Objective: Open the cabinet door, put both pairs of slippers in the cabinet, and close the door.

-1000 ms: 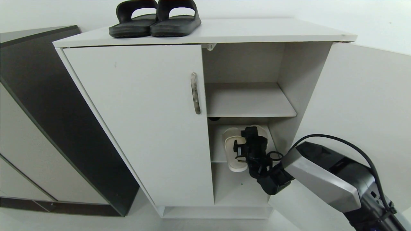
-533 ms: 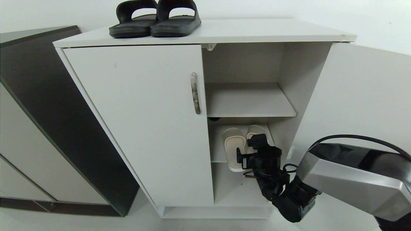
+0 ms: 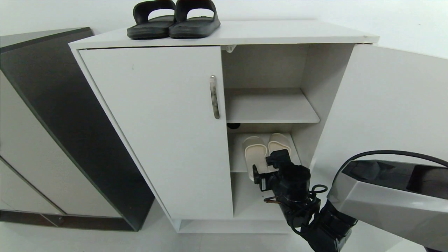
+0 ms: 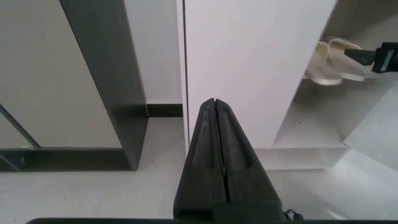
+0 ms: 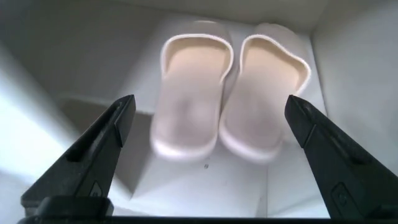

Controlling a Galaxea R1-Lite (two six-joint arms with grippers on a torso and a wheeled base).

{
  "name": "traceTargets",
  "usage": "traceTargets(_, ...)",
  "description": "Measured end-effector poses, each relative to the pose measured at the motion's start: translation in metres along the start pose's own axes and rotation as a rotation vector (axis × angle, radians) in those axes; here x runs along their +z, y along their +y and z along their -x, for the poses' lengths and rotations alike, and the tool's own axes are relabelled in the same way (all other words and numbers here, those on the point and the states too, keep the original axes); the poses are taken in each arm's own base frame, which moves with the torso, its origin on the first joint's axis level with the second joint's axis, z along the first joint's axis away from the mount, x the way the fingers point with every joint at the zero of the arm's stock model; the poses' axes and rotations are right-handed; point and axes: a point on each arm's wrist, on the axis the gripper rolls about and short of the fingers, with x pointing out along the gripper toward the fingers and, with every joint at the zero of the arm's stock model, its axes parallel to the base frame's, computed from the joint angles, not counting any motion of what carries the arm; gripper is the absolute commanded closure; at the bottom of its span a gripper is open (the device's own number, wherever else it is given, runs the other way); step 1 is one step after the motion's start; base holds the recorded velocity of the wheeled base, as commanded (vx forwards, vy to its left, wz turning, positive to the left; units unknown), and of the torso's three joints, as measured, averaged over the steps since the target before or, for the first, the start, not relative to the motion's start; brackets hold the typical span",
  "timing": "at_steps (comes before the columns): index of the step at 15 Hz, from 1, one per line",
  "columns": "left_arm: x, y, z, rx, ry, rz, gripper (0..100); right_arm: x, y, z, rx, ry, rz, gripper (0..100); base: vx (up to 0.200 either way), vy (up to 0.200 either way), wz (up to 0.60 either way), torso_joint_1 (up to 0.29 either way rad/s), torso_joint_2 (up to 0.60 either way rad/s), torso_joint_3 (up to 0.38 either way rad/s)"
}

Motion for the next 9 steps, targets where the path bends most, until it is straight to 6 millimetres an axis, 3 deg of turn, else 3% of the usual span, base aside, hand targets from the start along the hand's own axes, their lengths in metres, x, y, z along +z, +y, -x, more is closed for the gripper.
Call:
traceTargets(4, 0.0, 0.0, 0.0, 0.0, 0.0, 0.001, 100, 0.0001, -0.0004, 0.0006, -0.002, 0.001, 0.002, 0, -0.2, 0.0, 0.0, 0.005, 0.0, 0.006)
traceTargets(9, 0.0, 0.0, 0.0, 0.0, 0.0, 0.001, 100, 0.0004, -0.0008, 0.0018, -0.002, -0.005, 0.004, 0, 0.0, 0.0, 0.0, 0.0, 0.0, 0.0)
